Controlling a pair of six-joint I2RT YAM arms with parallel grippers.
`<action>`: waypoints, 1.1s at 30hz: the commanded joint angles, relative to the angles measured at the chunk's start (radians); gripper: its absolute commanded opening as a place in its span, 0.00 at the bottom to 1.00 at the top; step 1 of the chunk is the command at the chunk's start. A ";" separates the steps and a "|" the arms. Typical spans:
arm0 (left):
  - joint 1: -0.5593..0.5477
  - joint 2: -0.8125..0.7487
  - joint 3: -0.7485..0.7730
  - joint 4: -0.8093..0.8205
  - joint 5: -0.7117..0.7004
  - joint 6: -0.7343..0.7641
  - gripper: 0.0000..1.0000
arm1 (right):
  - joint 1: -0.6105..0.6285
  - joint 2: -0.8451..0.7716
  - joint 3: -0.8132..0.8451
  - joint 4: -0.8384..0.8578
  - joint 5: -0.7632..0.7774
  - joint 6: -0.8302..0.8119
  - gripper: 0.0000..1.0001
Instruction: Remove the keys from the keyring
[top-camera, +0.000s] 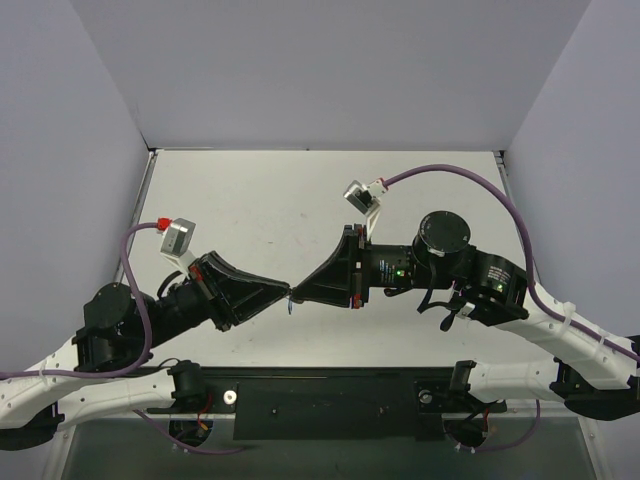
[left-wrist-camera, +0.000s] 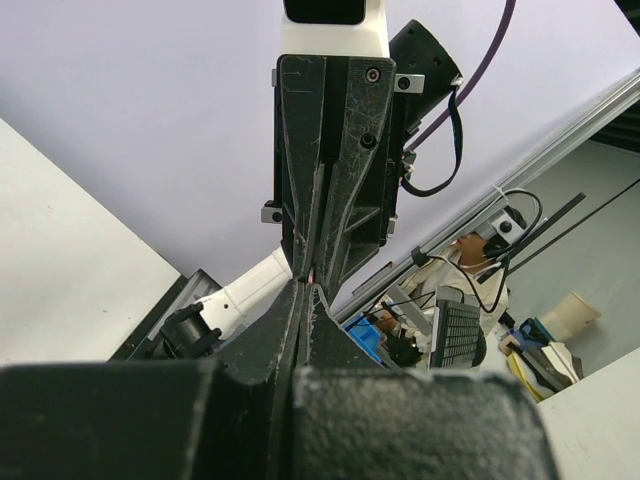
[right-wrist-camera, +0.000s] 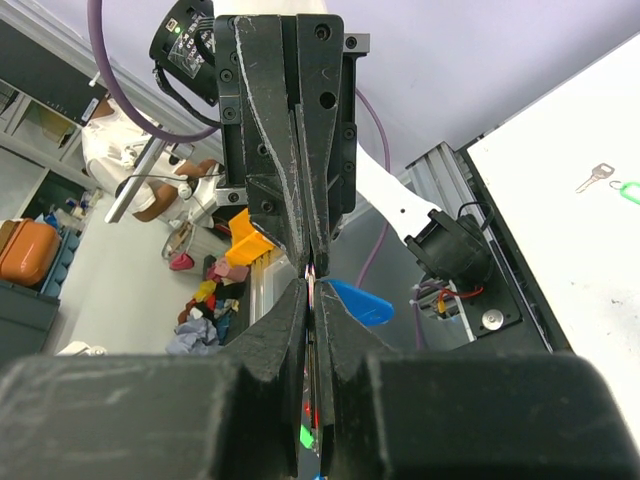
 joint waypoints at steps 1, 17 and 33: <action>0.000 0.003 0.060 -0.062 0.003 0.023 0.00 | -0.003 -0.017 0.007 0.061 -0.003 0.001 0.00; 0.000 0.074 0.181 -0.241 0.122 0.132 0.00 | 0.014 -0.006 0.012 -0.042 0.010 -0.009 0.00; 0.000 0.146 0.310 -0.409 0.245 0.264 0.00 | 0.023 0.069 0.115 -0.174 -0.046 -0.045 0.00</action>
